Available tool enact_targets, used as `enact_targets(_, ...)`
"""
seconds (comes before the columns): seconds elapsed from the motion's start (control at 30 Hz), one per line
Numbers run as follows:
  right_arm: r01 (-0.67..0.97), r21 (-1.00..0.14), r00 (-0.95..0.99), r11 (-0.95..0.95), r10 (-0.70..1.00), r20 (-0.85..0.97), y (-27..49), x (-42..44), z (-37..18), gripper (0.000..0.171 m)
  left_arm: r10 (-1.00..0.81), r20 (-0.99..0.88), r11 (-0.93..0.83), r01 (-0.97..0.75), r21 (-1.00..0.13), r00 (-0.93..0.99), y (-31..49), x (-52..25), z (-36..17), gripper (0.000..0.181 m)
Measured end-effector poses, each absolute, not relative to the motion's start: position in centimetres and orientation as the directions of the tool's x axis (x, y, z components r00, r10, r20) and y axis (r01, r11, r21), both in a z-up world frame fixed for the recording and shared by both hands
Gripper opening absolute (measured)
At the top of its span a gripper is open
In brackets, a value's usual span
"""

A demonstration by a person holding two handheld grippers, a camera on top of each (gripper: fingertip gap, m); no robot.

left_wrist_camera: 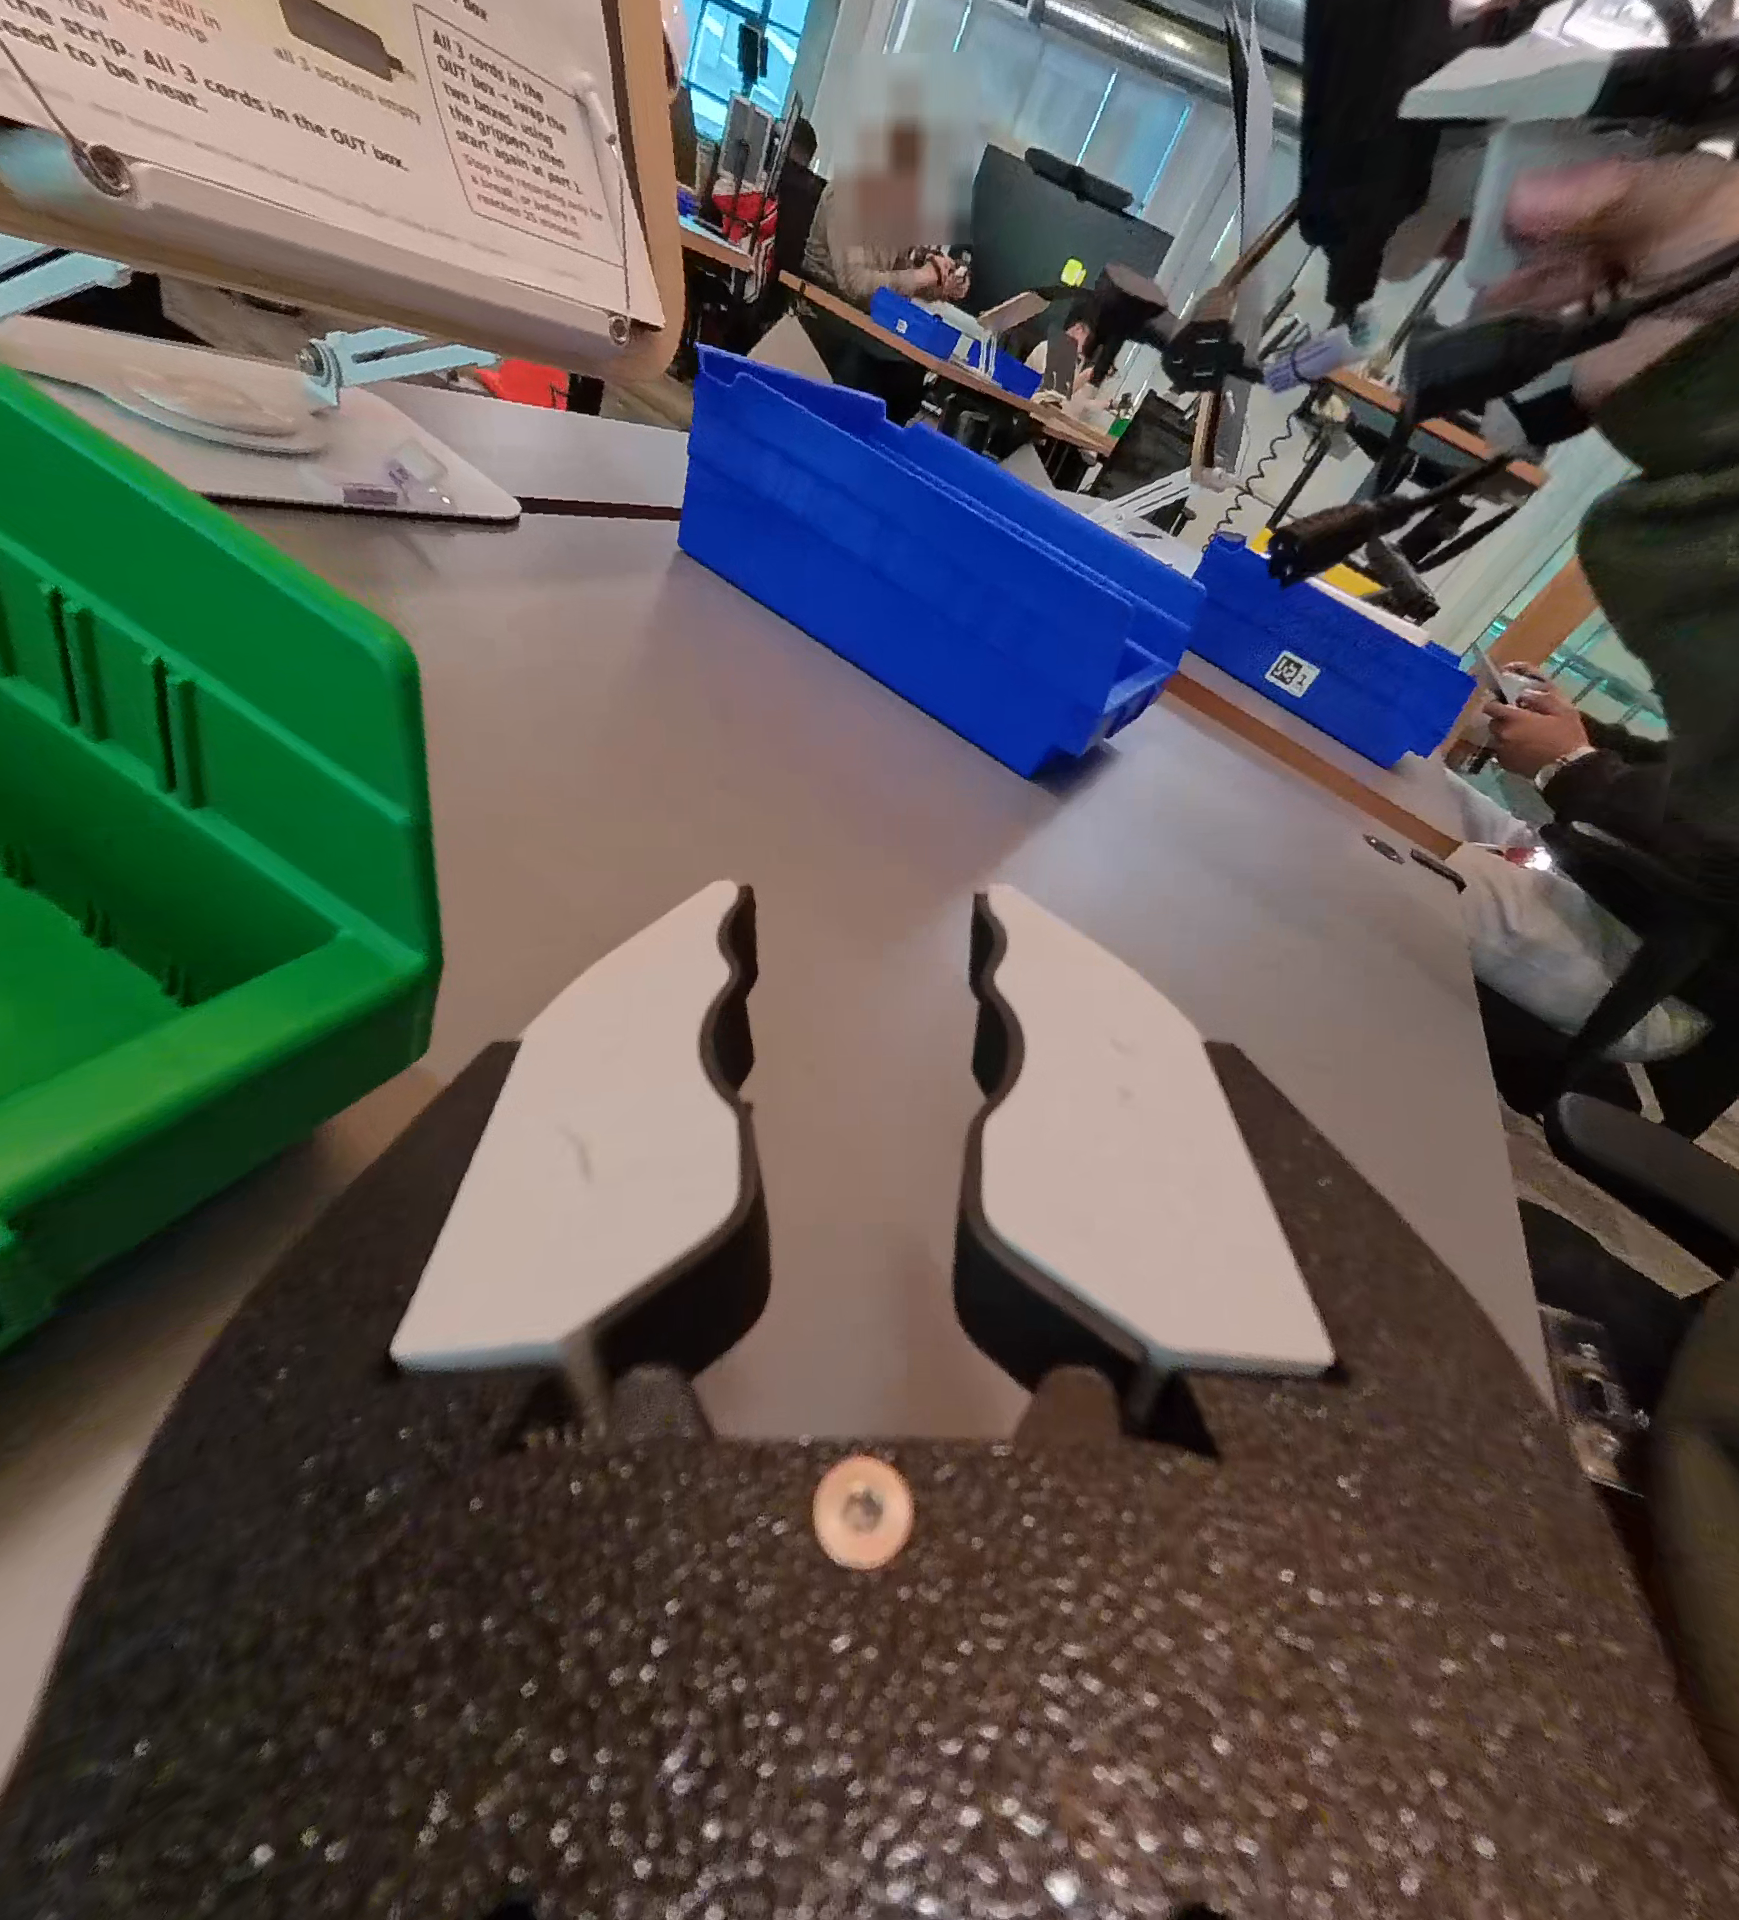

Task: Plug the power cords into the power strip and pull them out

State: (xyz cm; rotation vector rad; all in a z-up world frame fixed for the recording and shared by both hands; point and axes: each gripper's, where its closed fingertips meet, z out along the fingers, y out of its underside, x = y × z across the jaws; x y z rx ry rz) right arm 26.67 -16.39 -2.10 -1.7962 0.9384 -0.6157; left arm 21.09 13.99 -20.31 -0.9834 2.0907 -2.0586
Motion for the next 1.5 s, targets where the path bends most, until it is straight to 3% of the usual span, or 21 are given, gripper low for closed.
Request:
enact_targets(0.3, -0.610, -0.777, 0.447, -0.159, -0.878, -0.171, -21.4, 32.7, -7.6, 0.042, -0.465, 0.371, -0.058, -0.391, -0.919, -0.804, 13.7, 20.9, -20.5, 0.037)
enact_targets(0.67, -0.722, -0.675, 0.347, 0.150, -0.766, -0.541, -18.6, 36.6, -14.4, 0.046, -0.463, 0.360, -0.043, -0.385, -0.922, -0.810, 13.5, 20.8, -20.6, 0.035)
enact_targets(0.93, -0.831, -0.553, 0.315, -0.055, -0.866, -0.388, -21.1, 36.4, -17.7, 0.043, -0.451, 0.362, -0.015, -0.399, -0.917, -0.816, 13.1, 20.7, -20.9, 0.034)
enact_targets(1.2, -0.881, -0.431, 0.362, -0.194, -0.862, -0.354, -21.5, 34.5, -20.6, 0.045, -0.445, 0.372, -0.036, -0.399, -0.916, -0.814, 13.3, 20.7, -20.7, 0.034)
enact_targets(1.27, -0.894, -0.336, 0.404, -0.297, -0.859, -0.316, -22.3, 32.8, -20.8, 0.038, -0.444, 0.375, -0.038, -0.401, -0.915, -0.814, 13.3, 20.7, -20.7, 0.034)
enact_targets(1.4, -0.837, 0.030, 0.499, -0.547, -0.783, -0.372, -23.8, 25.9, -20.3, 0.008, -0.439, 0.382, -0.041, -0.407, -0.913, -0.813, 13.2, 20.8, -20.7, 0.034)
enact_targets(1.43, -0.798, 0.116, 0.529, -0.591, -0.780, -0.335, -24.8, 24.6, -20.2, 0.019, -0.437, 0.384, -0.042, -0.408, -0.912, -0.813, 13.2, 20.8, -20.6, 0.033)
enact_targets(1.47, -0.755, 0.178, 0.584, -0.631, -0.771, -0.254, -26.2, 24.1, -20.1, 0.057, -0.436, 0.384, -0.042, -0.408, -0.912, -0.814, 13.1, 20.8, -20.6, 0.033)
enact_targets(1.5, -0.708, 0.230, 0.630, -0.667, -0.745, -0.222, -26.8, 23.5, -19.7, 0.069, -0.436, 0.382, -0.039, -0.407, -0.912, -0.815, 13.1, 20.8, -20.7, 0.033)
